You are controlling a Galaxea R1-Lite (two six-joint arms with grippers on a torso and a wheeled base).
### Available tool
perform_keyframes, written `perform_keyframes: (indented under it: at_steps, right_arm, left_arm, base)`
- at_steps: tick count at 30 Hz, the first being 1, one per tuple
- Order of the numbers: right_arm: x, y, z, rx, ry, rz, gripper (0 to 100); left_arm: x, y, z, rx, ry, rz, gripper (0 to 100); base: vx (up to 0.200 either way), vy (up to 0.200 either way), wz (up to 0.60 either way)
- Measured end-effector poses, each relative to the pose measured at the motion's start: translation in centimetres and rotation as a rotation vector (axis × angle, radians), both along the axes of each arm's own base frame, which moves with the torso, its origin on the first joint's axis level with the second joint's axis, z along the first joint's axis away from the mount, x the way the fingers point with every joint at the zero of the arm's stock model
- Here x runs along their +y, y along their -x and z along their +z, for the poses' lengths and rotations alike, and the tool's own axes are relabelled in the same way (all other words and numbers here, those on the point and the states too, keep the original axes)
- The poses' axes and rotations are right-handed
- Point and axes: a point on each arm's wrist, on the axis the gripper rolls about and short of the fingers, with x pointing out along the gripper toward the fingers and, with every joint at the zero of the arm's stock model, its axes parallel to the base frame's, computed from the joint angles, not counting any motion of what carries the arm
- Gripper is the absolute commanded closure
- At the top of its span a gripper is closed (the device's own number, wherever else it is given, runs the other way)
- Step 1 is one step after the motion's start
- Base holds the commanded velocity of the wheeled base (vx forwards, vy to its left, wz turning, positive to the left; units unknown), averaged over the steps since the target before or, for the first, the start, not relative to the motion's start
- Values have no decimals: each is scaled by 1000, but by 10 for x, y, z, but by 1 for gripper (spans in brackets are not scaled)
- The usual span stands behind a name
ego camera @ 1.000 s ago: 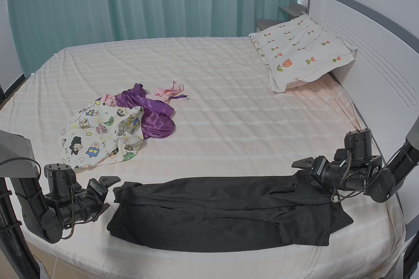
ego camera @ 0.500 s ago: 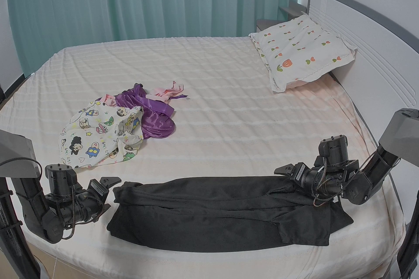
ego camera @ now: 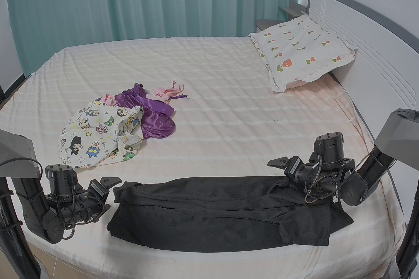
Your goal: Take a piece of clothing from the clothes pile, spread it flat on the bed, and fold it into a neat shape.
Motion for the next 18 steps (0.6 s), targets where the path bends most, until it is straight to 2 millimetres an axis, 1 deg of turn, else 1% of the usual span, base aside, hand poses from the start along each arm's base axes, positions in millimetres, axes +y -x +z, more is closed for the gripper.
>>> perform_keyframes:
  at_steps: [6, 13, 18]
  right_arm:
    - [1, -4, 8, -77, -68, -23, 0]
    - [3, -6, 4, -64, -120, -42, 0]
    - [5, -12, 1, -31, -192, -57, 0]
  left_arm:
    - [0, 0, 0, -1, 0, 0, 0]
    - [0, 0, -1, 2, 2, 1, 0]
    - [0, -3, 1, 0, 62, 37, 0]
  base:
    - [0, 0, 0]
    - [0, 0, 0]
    - [0, 0, 0]
